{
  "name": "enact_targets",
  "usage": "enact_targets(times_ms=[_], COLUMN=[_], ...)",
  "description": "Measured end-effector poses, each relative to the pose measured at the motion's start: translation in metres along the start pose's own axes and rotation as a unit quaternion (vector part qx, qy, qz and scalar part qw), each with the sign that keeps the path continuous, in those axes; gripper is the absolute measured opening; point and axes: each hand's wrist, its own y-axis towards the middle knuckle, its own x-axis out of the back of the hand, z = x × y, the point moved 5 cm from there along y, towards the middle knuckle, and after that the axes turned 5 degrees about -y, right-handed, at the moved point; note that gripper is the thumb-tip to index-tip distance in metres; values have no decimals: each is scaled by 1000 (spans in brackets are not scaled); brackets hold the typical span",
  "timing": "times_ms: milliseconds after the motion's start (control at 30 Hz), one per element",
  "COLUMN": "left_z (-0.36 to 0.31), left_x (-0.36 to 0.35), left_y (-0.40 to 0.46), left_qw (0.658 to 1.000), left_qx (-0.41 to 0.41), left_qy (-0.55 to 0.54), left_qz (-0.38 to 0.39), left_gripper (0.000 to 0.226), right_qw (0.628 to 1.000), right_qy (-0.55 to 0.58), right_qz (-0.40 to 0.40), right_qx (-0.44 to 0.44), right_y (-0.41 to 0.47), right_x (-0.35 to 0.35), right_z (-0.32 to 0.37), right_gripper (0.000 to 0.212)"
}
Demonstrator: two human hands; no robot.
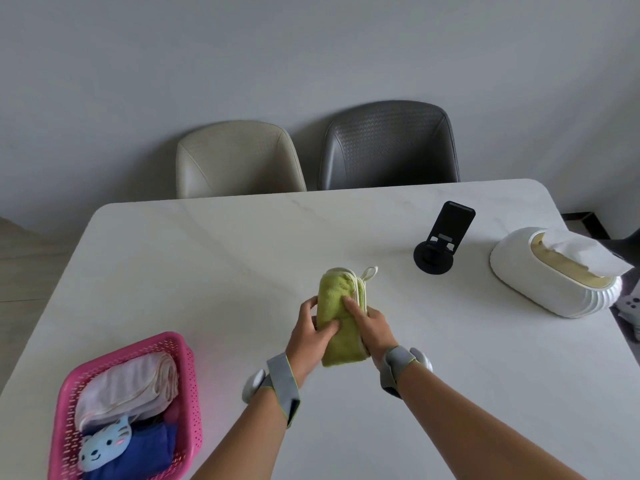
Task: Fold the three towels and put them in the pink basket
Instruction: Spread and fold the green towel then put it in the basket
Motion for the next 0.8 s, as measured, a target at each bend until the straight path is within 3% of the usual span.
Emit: enact_targets(times_ms=[133, 233, 333, 433, 600, 700, 800], left_z=[-13, -21, -24, -23, 2, 24, 49], left_x=[36, 57, 85, 114, 178, 215, 252], left_y=[-20, -34, -47, -64, -103, -121, -134], left_qw=[981, 969, 967, 972, 966, 960, 953], left_qx=[-86, -137, -118, -92, -68, -32, 1], left_qy=[115, 144, 149, 116, 86, 92, 88], left_qz=[-130, -148, -169, -183, -236, -262, -290], left_gripper=[57, 33, 24, 32, 56, 41, 31], right_qw=[995, 991, 995, 994, 988, 984, 984], right_qy=[-58, -80, -46, -33, 8, 7, -31], right_qz=[-27, -24, -5, 40, 133, 167, 158], right_qx=[70, 100, 90, 92, 74, 65, 69], right_y=[-27, -53, -77, -97, -135, -145, -147], right_x=[-27, -55, -85, -120, -182, -209, -241], right_z=[18, 31, 35, 35, 37, 29, 16], right_gripper=[39, 34, 42, 54, 54, 51, 35])
